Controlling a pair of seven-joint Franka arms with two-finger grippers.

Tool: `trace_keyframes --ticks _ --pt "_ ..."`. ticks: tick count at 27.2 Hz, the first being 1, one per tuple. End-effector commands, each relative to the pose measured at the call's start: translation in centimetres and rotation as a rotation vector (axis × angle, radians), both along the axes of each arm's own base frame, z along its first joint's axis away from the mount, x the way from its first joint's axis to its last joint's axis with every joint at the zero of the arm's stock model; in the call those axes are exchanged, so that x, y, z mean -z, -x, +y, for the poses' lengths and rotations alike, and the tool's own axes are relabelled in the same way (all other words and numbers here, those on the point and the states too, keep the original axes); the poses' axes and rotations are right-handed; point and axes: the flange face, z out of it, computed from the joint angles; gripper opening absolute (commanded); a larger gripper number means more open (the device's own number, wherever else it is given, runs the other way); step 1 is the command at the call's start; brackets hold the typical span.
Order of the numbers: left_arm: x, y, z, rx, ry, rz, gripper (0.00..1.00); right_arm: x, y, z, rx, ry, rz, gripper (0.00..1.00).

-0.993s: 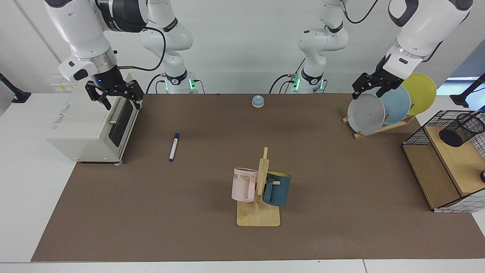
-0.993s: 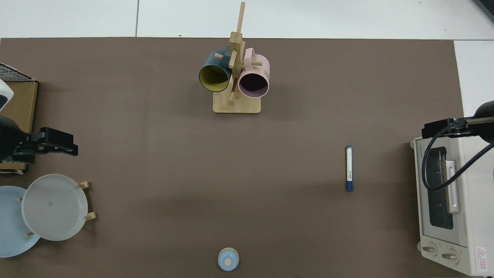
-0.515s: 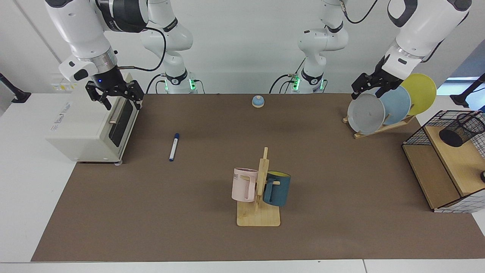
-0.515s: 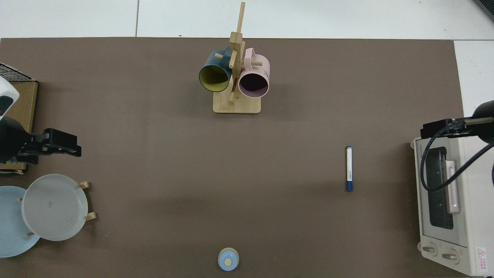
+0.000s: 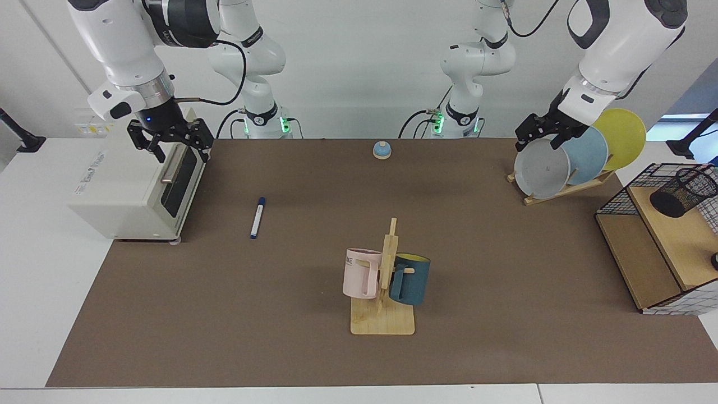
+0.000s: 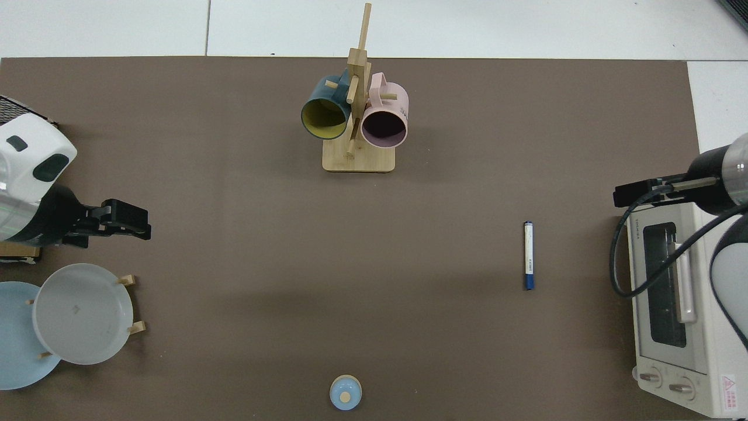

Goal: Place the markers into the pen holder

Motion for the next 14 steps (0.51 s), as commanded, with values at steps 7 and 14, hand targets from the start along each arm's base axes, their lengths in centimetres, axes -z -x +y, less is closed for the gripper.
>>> trace_keyframes --ticks 7,14 --pt "0.6 0.0 -0.7 0.035 0.0 -0.033 1.0 11.5 -1.4 2.7 0.108 -0.012 0.009 1.0" --pt "0.7 -0.1 -0.2 0.026 -0.002 -0.032 1.0 20.2 -0.2 3.4 0.177 -0.004 0.075 1.0"
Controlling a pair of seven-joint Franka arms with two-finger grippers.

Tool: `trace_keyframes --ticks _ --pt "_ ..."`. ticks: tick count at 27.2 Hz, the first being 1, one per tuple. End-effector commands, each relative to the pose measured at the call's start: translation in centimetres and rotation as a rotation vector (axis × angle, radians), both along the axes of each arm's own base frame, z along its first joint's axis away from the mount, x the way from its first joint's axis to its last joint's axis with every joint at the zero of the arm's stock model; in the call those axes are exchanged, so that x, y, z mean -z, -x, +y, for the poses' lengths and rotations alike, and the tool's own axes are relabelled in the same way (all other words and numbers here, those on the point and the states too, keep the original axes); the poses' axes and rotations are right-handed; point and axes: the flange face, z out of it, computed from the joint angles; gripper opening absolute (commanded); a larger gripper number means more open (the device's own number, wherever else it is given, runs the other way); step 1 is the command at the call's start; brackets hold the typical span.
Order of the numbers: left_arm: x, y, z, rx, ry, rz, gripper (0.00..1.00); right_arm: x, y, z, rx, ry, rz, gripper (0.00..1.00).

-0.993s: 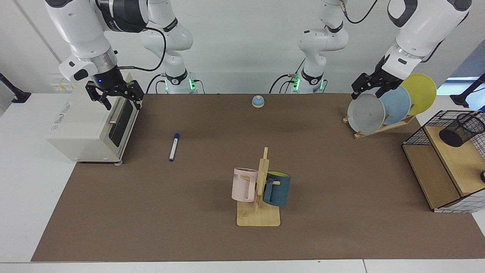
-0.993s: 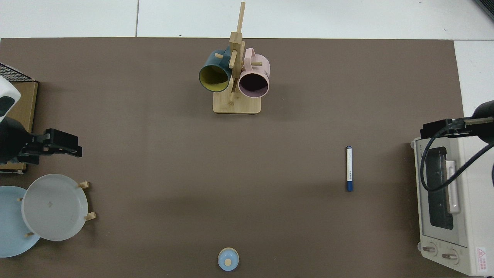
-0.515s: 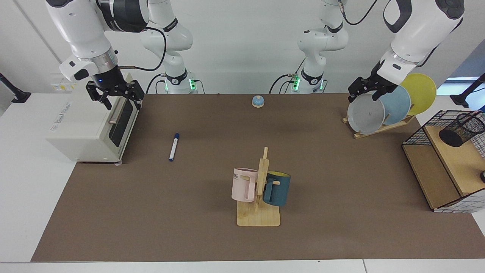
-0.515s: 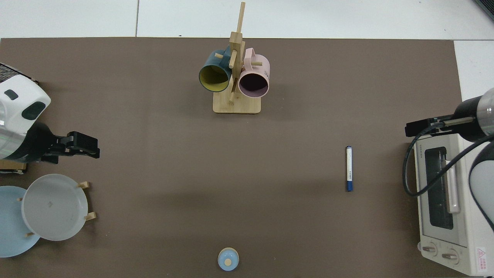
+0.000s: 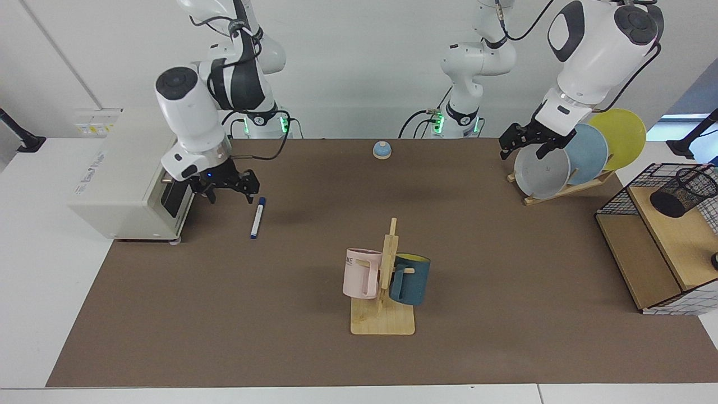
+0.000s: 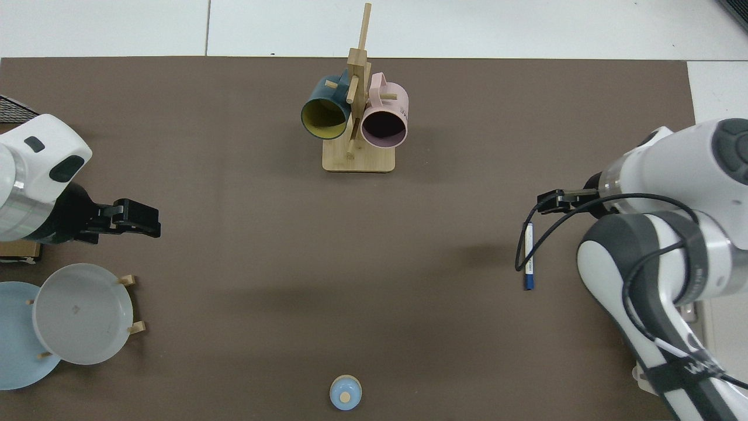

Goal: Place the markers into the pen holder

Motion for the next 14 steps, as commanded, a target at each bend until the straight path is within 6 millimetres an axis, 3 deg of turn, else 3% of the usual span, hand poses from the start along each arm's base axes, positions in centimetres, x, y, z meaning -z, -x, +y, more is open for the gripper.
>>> trace_keyframes --ticks 1,14 --pt "0.2 0.1 0.5 0.005 -0.005 -0.016 1.0 5.4 1.7 -0.4 0.051 -0.001 0.003 1.0" --pt "0.1 -0.2 -0.3 0.054 -0.011 -0.049 1.0 13.4 3.2 -1.8 0.112 -0.006 -0.02 1.0"
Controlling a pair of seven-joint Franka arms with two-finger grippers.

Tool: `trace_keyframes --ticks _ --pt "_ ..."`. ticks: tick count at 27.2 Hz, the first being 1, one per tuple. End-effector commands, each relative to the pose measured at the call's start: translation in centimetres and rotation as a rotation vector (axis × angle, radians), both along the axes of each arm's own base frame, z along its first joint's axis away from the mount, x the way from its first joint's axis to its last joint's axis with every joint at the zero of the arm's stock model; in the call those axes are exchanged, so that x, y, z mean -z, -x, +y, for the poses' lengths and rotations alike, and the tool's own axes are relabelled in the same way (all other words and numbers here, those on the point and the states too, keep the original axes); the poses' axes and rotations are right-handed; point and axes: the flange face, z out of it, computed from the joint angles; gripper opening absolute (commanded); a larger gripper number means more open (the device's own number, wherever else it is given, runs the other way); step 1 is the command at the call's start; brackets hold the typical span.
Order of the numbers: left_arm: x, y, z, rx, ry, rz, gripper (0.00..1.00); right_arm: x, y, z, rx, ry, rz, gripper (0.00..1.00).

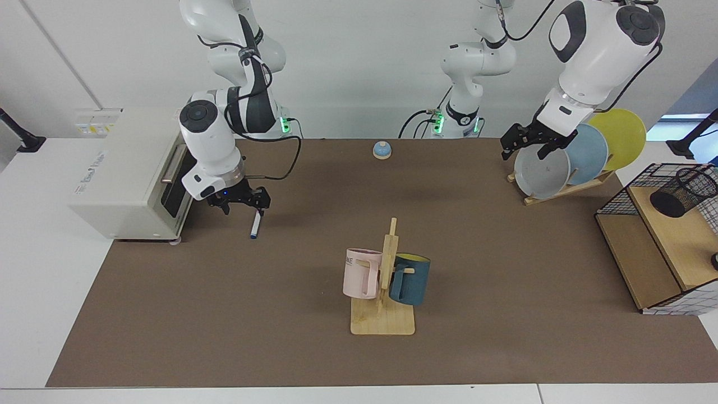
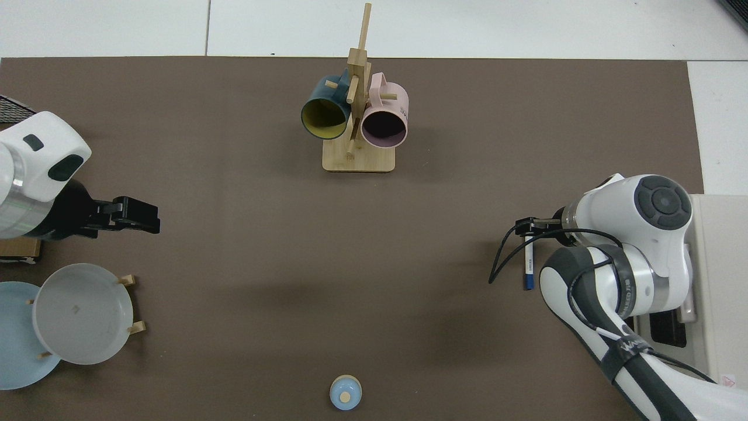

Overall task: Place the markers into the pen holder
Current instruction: 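Reach the right gripper down and grasp the white blue-capped marker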

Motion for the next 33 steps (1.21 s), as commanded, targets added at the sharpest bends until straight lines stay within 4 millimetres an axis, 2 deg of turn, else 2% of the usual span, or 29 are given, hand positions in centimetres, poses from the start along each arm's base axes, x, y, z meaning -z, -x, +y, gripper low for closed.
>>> trace_keyframes --ticks 1,6,9,13,14,15,16,18,19,27,30,33 --pt "0.2 0.1 -0.4 0.029 -0.012 -0.019 1.0 2.5 0.3 -0.8 0.038 -0.005 -0.028 1.0" --pt "0.6 0.4 -1.4 0.043 -0.011 -0.008 1.0 4.1 0.6 -0.6 0.05 -0.004 -0.01 1.0" --pt "1.1 0.8 -2.2 0.052 -0.013 0.002 1.0 4.3 0.6 -0.2 0.067 -0.006 -0.023 1.0" --pt "1.1 0.6 -2.2 0.054 -0.012 -0.008 1.0 4.9 0.6 0.0 0.065 -0.006 -0.025 1.0" --pt "1.1 0.5 -2.2 0.057 -0.011 -0.014 1.0 5.0 0.7 -0.1 0.067 -0.006 -0.025 0.97" --pt "1.0 0.4 -2.0 0.053 -0.011 -0.02 1.0 5.0 0.7 -0.1 0.064 -0.006 -0.025 0.84" --pt "1.1 0.3 -1.9 0.053 -0.01 -0.025 1.0 5.0 0.7 -0.1 0.061 -0.005 -0.025 0.66" --pt "1.0 0.3 -1.9 0.052 -0.01 -0.031 1.0 5.0 0.7 -0.1 0.049 -0.005 -0.025 0.25" --pt "1.1 0.2 -1.8 0.051 -0.01 -0.033 1.0 5.0 0.7 0.0 0.049 -0.005 -0.025 0.0" --pt "1.0 0.1 -1.8 0.052 -0.009 -0.036 1.0 5.1 0.4 0.1 0.056 -0.004 -0.027 0.0" --pt "1.2 0.1 -1.6 0.047 -0.01 -0.033 1.0 5.1 0.4 1.2 0.046 -0.004 -0.021 0.0" --pt "1.1 0.2 -1.6 0.049 -0.01 -0.033 1.0 4.6 0.1 1.4 0.078 -0.004 -0.022 0.0"
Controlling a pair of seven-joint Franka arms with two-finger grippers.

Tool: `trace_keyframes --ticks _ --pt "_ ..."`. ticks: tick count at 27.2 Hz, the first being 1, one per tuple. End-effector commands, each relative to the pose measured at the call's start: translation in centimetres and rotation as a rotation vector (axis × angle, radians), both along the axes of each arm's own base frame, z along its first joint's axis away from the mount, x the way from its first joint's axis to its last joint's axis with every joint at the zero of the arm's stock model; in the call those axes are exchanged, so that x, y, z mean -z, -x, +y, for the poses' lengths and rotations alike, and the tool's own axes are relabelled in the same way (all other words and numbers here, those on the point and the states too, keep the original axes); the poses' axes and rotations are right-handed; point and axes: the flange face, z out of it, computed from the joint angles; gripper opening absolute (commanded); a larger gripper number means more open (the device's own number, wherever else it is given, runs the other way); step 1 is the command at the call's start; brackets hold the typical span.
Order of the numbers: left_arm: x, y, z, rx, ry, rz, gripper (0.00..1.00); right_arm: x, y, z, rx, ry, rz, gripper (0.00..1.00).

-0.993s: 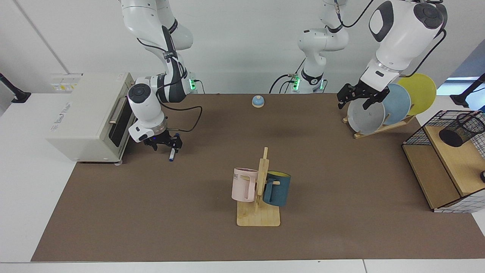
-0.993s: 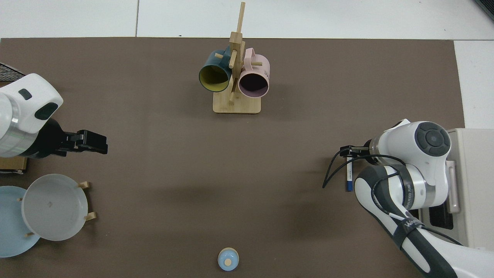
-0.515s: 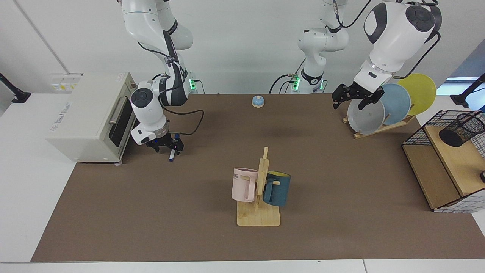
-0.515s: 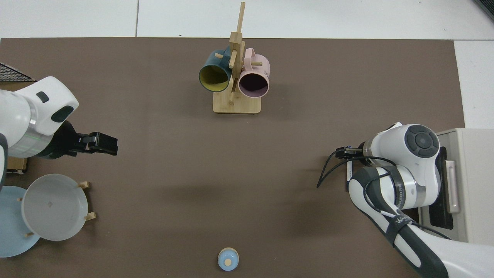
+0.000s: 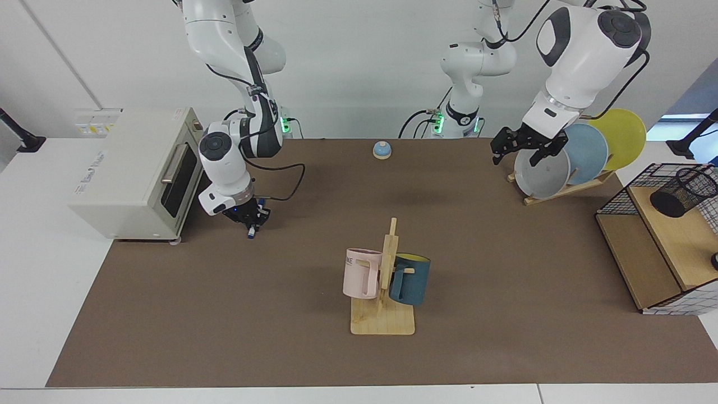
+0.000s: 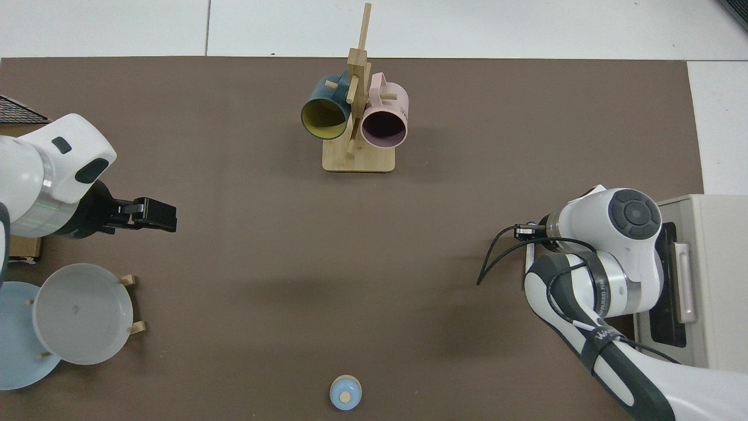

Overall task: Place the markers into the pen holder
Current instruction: 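Reach the right gripper down and grasp the white blue-capped marker, then lift the marker with the right gripper and carry it toward the table middle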

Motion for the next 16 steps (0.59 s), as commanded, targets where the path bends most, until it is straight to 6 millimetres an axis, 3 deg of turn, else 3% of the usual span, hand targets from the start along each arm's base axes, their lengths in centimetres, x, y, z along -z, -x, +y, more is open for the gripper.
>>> trace_keyframes --ticks 1,5,12,16 --pt "0.2 0.3 0.3 0.008 -0.011 -0.013 1.0 -0.3 -0.5 1.0 0.052 -0.001 -0.013 0.0" --pt "0.3 0.3 0.2 0.009 -0.011 -0.011 1.0 -3.4 -1.1 2.5 0.087 0.003 0.018 0.0" --pt "0.3 0.3 0.0 0.012 -0.011 -0.013 1.0 -12.2 -2.9 6.7 0.231 -0.051 0.136 0.0" --pt "0.2 0.3 0.1 0.011 -0.011 -0.013 1.0 -14.8 -2.7 8.2 0.293 -0.081 0.201 0.0"
